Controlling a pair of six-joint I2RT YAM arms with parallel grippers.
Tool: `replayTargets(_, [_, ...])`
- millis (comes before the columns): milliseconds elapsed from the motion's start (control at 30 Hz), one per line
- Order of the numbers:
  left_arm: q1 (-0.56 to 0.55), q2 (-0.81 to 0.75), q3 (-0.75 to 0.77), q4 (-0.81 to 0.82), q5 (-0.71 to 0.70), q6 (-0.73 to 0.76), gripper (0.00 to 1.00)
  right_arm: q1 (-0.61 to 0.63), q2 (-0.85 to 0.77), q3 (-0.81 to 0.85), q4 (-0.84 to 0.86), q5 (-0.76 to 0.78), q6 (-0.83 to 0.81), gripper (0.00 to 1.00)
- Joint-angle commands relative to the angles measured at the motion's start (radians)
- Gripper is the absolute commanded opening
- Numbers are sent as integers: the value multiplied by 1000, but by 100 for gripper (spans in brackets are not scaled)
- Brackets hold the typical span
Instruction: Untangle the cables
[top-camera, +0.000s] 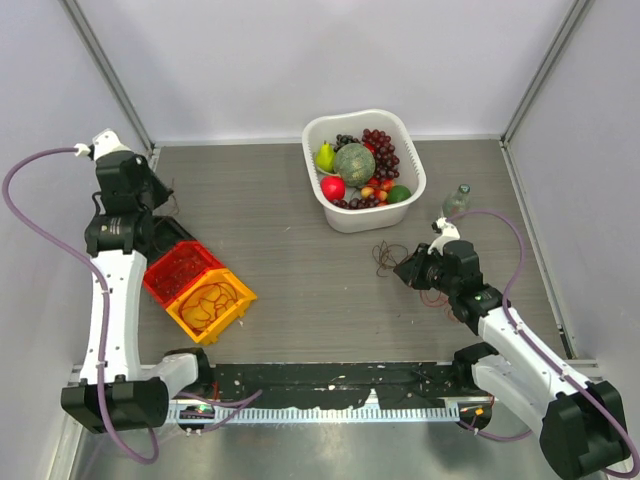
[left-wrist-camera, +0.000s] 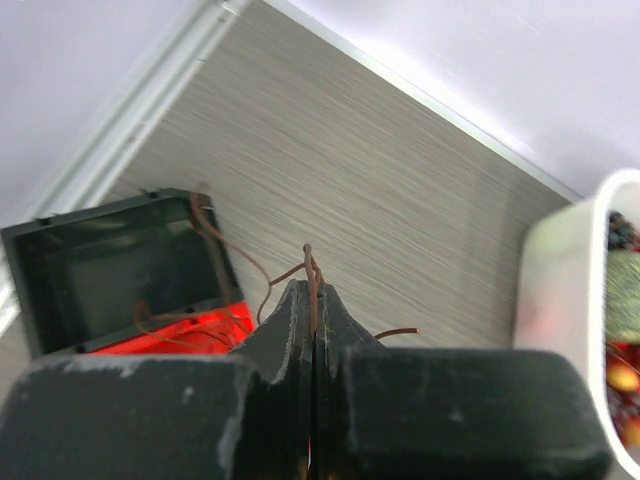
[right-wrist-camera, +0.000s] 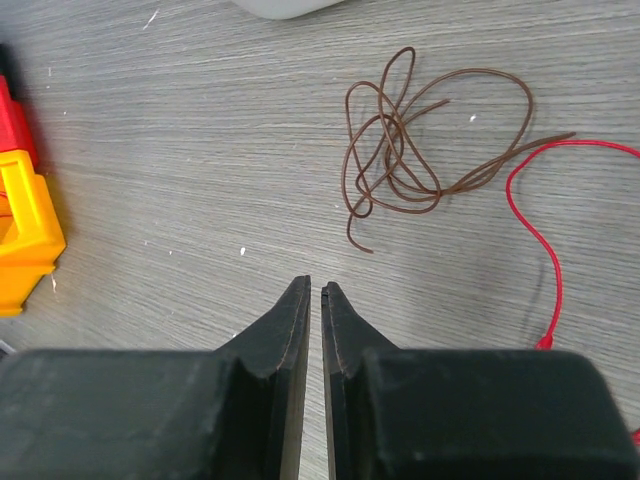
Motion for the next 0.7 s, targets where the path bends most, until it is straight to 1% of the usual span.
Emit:
replayTargets(0, [42, 14, 77, 35, -100, 57, 0, -1, -16, -8, 67, -60, 11, 15])
replayTargets(100, [54, 30, 95, 43, -171, 86, 0, -2, -17, -5, 68, -69, 11, 15])
replayTargets(267, [96, 62, 84, 55, -192, 80, 0, -2, -22, -3, 68, -83, 14, 15])
replayTargets(333, [120, 67, 93, 77, -161, 63, 0, -1, -23, -8, 71, -90, 16, 15])
replayTargets(467, [126, 100, 191, 74, -56, 20, 0, -1, -10, -15, 85, -101, 25, 15])
replayTargets(667, [125, 125, 308, 49, -56, 3, 0, -2, 1, -9, 85, -113, 25, 15])
